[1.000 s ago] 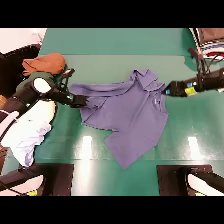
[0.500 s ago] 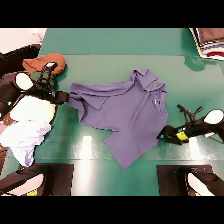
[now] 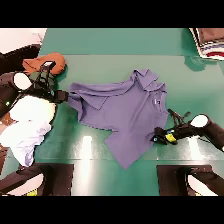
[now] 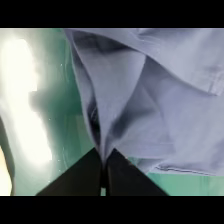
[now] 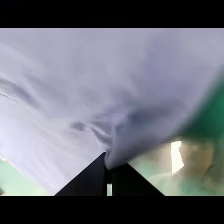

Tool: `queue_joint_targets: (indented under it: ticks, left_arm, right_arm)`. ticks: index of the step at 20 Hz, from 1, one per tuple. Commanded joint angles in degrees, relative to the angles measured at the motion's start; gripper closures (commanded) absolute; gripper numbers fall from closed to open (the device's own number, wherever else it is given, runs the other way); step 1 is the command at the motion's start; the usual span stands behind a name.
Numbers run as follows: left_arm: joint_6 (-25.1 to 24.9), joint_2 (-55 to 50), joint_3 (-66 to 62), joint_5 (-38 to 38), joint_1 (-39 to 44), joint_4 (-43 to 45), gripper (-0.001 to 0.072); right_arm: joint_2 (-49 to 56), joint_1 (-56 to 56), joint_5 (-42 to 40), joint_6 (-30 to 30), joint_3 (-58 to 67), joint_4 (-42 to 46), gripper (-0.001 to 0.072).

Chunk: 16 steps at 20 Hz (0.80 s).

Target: Fold the shirts.

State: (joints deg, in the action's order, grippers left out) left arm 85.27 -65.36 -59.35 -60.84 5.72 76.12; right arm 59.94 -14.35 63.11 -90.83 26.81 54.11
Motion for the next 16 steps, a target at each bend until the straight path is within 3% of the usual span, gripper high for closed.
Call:
queue_joint_targets:
  ticks: [1, 8, 16]
  left_arm:
    - [0.68, 3.39, -1.90, 0.28, -0.07, 0.37, 0.0684]
    - [1.75, 18.80, -28.09, 0.87, -0.04, 3.69, 0.0684]
    - [5.68, 21.40, -64.52, -0.07, -0.04, 4.22, 0.0685]
  right_arm:
    - [1.92, -2.86, -1.29, 1.03, 8.04, 2.21, 0.0698]
    - [-13.14, 9.86, 6.08, 1.51, 46.45, 10.43, 0.0698]
    - [-16.81, 34.23, 17.03, 5.51, 87.62, 10.43, 0.0699]
